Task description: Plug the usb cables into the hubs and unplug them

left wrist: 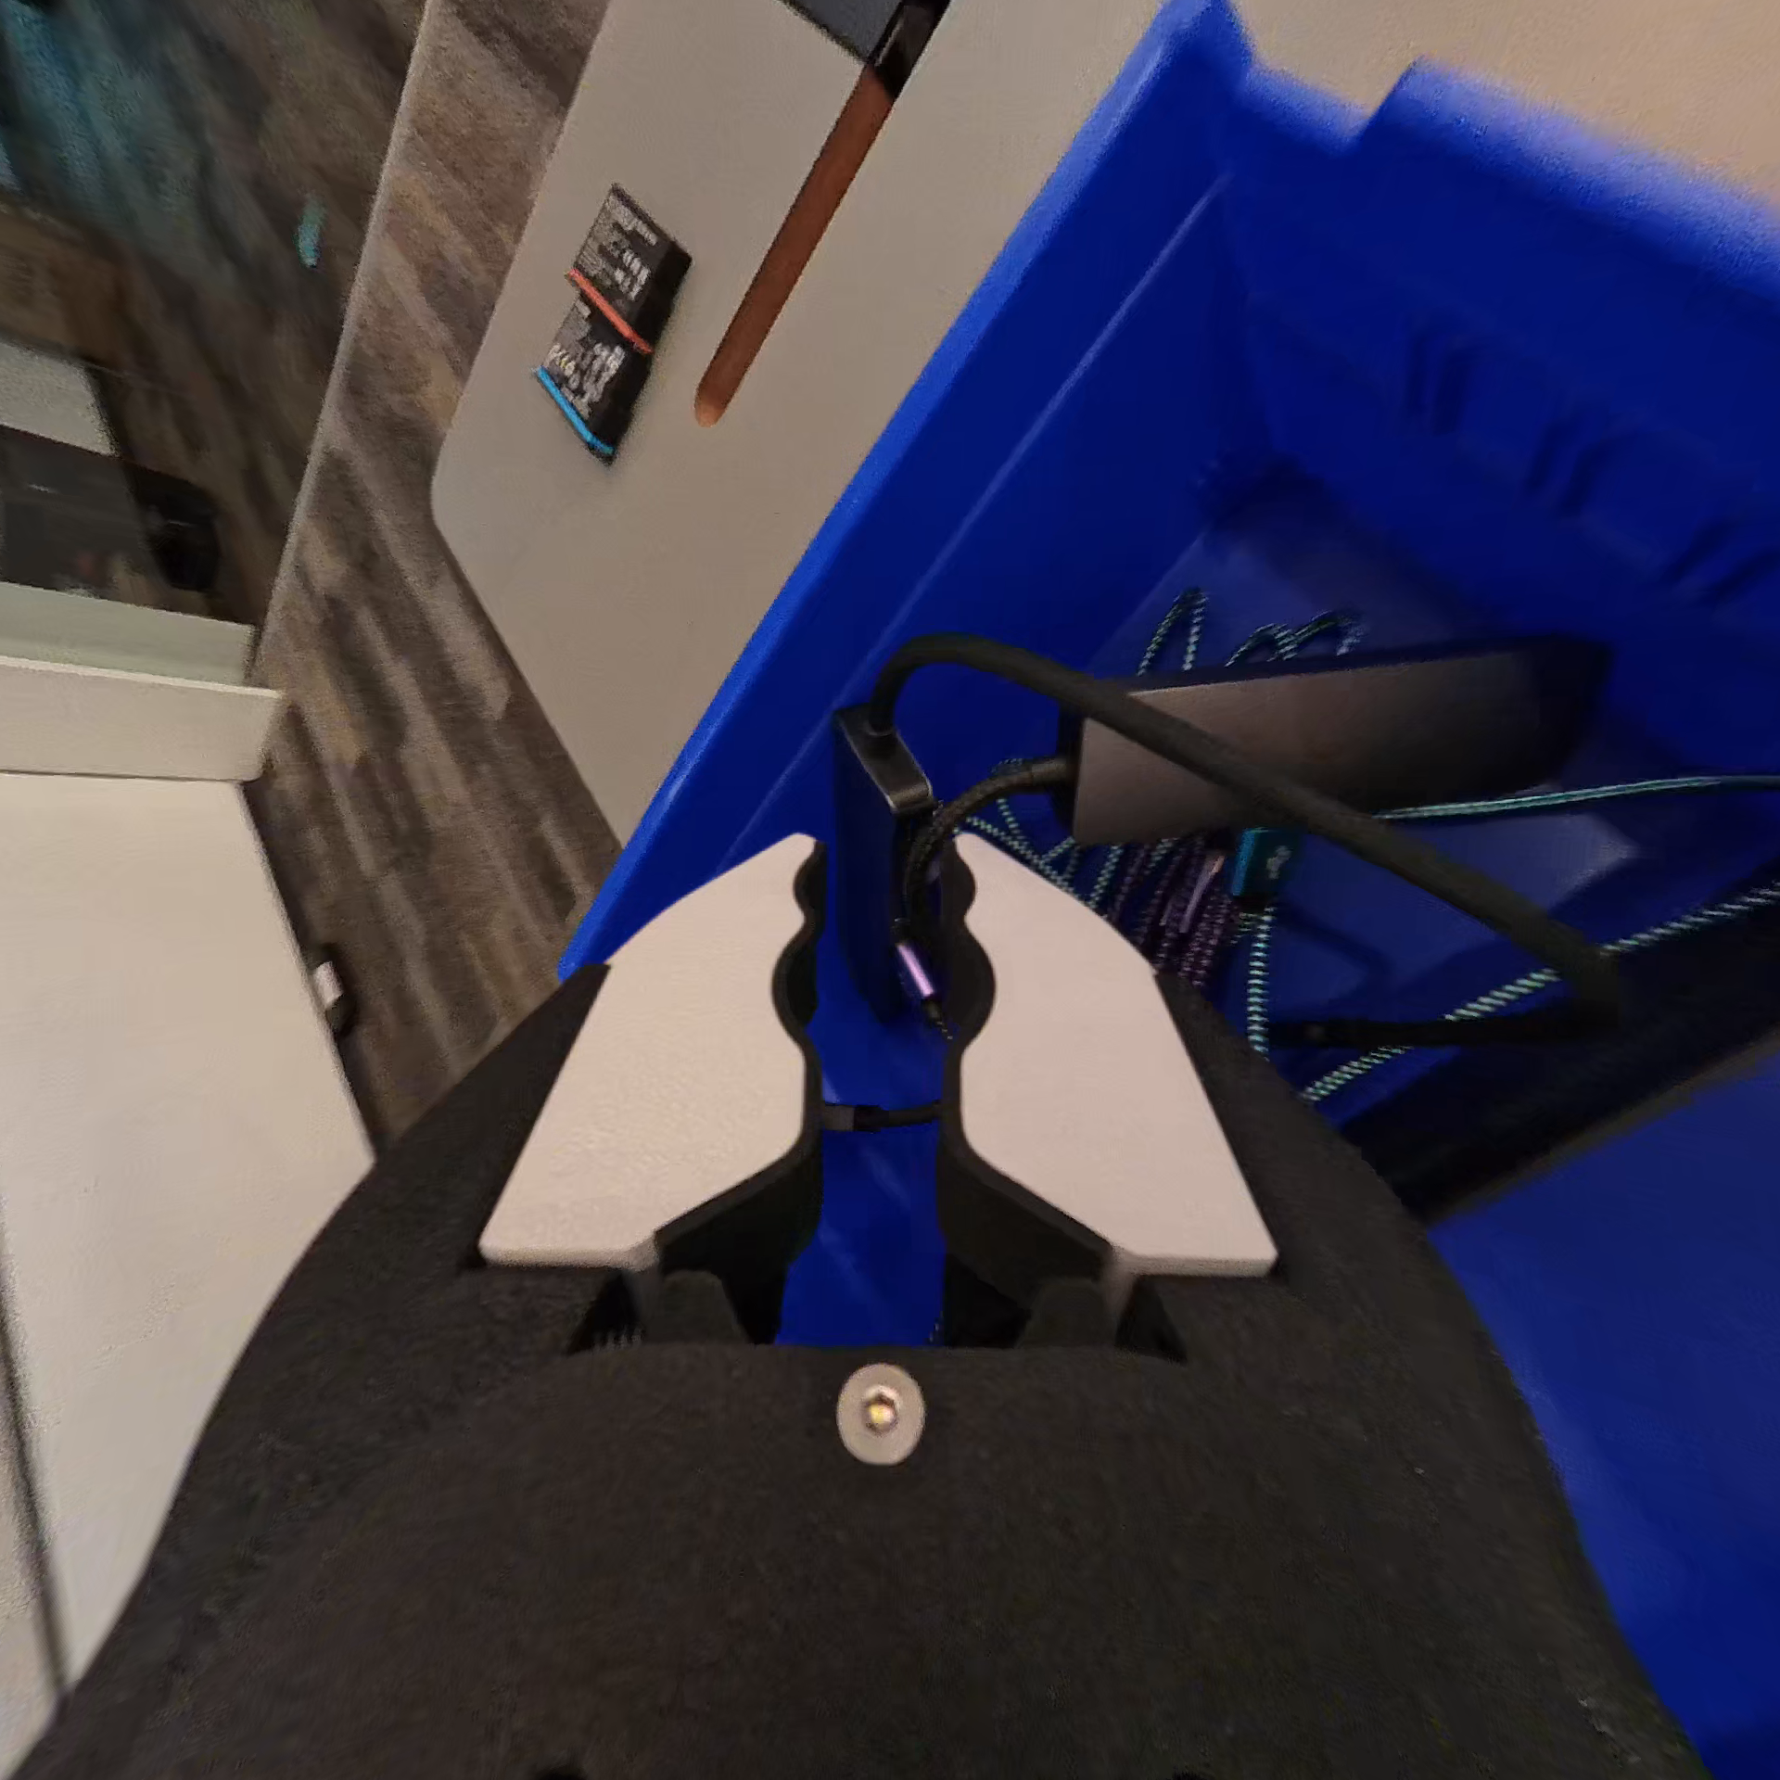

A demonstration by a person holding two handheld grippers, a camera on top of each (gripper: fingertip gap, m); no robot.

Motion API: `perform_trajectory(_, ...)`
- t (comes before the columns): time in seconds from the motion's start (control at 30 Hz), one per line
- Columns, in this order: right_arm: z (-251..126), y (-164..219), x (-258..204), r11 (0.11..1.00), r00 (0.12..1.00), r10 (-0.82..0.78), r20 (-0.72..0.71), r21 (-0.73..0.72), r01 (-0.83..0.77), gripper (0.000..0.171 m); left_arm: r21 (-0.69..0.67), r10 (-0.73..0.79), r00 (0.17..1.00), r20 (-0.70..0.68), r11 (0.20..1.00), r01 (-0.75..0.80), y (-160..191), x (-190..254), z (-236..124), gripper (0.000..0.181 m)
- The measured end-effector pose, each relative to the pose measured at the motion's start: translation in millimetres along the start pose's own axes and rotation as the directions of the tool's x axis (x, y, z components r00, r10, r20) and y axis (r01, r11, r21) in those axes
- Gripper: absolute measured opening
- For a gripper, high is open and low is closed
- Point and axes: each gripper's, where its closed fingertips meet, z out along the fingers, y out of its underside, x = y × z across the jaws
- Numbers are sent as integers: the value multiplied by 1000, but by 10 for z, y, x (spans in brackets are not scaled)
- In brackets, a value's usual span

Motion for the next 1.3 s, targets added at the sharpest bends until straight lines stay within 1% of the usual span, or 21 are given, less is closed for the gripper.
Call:
perform_trajectory(0.03, 4, 1, 1, 1000, 1000, -3, -2, -4, 3, 35, 25, -21, 1000, -11, 999, 21, -27, -16, -45, 25)
perform_trajectory(0.1, 18, 14, 8, 1000, 1000, -8, -6, -18, 8, 35, 70, -72, 997, -17, 995, 73, -70, -99, -142, 21)
perform_trajectory(0.17, 40, 22, 9, 1000, 1000, -11, -4, -28, 10, 35, 80, -98, 993, 62, 992, 93, -46, -311, -194, 14)
perform_trajectory(0.23, 70, 14, 3, 1000, 1000, -8, 3, -27, 8, 35, 23, -38, 989, 143, 999, 35, 48, -443, -152, 13)
perform_trajectory(0.3, 100, 4, -14, 1000, 1000, -7, 10, -26, 7, 35, -27, 34, 987, 156, 999, -30, 105, -417, -44, 13)
perform_trajectory(0.4, 136, 7, -49, 999, 1000, -10, 21, -31, 11, 34, -96, 97, 989, 115, 992, -86, 202, -272, 153, 15)
perform_trajectory(0.47, 148, 24, -58, 999, 1000, -15, 21, -46, 16, 34, -84, 84, 994, 68, 993, -78, 196, -167, 221, 11)
perform_trajectory(0.5, 150, 34, -58, 998, 1000, -17, 20, -53, 18, 34, -72, 71, 996, 54, 995, -67, 181, -143, 232, 12)
perform_trajectory(0.6, 145, 46, -49, 998, 1000, -17, 17, -61, 18, 34, -55, 29, 999, 27, 998, -27, 178, -115, 239, 9)
perform_trajectory(0.67, 144, 41, -45, 998, 1000, -12, 22, -58, 14, 34, -36, 32, 999, 10, 999, -32, 177, -89, 231, 7)
perform_trajectory(0.8, 187, 52, -35, 998, 999, -3, 32, -65, 5, 34, -14, 40, 998, -55, 999, -41, 188, -49, 208, 11)
perform_trajectory(0.83, 204, 58, -38, 998, 999, -2, 36, -70, 4, 34, -24, 42, 996, -74, 999, -44, 208, -46, 202, 12)
perform_trajectory(0.9, 235, 63, -44, 997, 999, -5, 41, -77, 8, 34, -88, 68, 991, -112, 993, -78, 320, -34, 204, 16)
perform_trajectory(0.97, 258, 63, -47, 996, 999, -10, 43, -84, 14, 34, -150, 136, 986, -100, 977, -150, 438, -64, 237, 20)
perform_trajectory(1.03, 277, 55, -43, 996, 999, -12, 44, -84, 16, 33, -121, 187, 977, -105, 973, -199, 406, -21, 273, 20)
perform_trajectory(1.07, 286, 51, -38, 996, 999, -11, 44, -84, 15, 33, -93, 186, 976, -117, 976, -197, 357, 15, 282, 17)
perform_trajectory(1.3, 364, 84, -30, 994, 998, 0, 59, -106, 6, 31, -58, 150, 967, -206, 985, -165, 343, 76, 324, 22)
